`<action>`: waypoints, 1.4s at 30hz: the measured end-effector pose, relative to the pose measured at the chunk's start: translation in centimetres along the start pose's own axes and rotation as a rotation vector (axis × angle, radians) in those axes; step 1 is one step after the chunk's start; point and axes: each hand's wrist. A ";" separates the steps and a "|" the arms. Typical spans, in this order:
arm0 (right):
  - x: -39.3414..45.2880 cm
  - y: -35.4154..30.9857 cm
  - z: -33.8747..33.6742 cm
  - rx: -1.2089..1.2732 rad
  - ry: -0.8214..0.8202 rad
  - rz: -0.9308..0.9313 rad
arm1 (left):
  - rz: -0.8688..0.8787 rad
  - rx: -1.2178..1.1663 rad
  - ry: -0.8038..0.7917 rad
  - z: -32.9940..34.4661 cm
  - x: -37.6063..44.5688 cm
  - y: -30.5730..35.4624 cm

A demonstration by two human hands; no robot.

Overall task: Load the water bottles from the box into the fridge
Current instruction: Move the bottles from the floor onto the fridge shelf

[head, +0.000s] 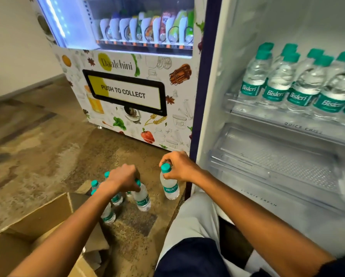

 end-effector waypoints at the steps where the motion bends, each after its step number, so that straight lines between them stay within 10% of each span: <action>1: -0.7 -0.1 -1.2 -0.015 0.010 -0.008 | 0.041 0.013 0.007 -1.4 -0.2 0.9; 23: -15.1 -0.5 -20.8 0.053 0.166 0.089 | 0.651 -0.094 0.275 -19.5 -7.4 18.4; 42: -24.3 -2.8 -38.5 0.141 0.789 0.015 | 1.028 -0.496 0.587 -36.9 -9.2 30.1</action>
Point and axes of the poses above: each hand's wrist, its own x-axis towards the middle knuckle, its own z-axis out of the palm, y = z × x, and after that the axes turned 6 degrees about -y, right-handed
